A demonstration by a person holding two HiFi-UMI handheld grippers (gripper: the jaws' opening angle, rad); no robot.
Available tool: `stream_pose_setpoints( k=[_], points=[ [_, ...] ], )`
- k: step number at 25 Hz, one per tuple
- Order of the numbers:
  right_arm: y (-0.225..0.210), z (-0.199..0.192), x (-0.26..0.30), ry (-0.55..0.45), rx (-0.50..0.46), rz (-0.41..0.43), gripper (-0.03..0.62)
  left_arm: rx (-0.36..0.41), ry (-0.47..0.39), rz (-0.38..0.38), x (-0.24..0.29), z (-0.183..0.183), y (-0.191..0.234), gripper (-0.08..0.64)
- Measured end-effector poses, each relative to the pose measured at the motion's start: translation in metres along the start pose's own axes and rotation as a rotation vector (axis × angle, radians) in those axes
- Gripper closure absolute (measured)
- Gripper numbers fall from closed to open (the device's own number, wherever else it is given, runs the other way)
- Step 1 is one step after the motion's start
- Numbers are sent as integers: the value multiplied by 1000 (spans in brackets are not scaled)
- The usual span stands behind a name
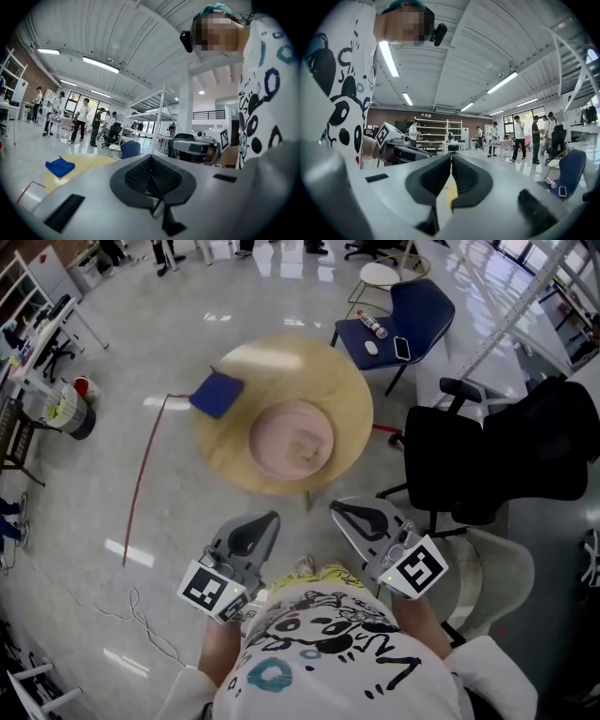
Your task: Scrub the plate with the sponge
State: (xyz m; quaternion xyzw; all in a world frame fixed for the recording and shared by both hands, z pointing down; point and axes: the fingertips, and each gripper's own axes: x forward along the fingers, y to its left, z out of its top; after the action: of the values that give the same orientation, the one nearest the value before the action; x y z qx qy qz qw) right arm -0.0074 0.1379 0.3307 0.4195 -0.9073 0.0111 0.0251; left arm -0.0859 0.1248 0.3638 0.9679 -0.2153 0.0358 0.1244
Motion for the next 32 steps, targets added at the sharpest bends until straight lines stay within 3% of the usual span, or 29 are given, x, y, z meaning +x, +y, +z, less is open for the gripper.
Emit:
stream_pose_setpoints(
  k=[8, 18, 26, 32],
  points=[
    [-25, -15, 7, 33, 3, -5, 565, -21, 10, 10, 20, -4, 13, 545],
    [-89, -17, 40, 52, 2, 60, 564, -19, 6, 76, 64, 13, 58, 545],
    [-139, -15, 63, 72, -14, 115, 565, -10, 17, 147, 101, 26, 98, 545],
    [-167, -32, 74, 110, -6, 179, 565, -51, 68, 230, 122, 6, 127, 545]
  ],
)
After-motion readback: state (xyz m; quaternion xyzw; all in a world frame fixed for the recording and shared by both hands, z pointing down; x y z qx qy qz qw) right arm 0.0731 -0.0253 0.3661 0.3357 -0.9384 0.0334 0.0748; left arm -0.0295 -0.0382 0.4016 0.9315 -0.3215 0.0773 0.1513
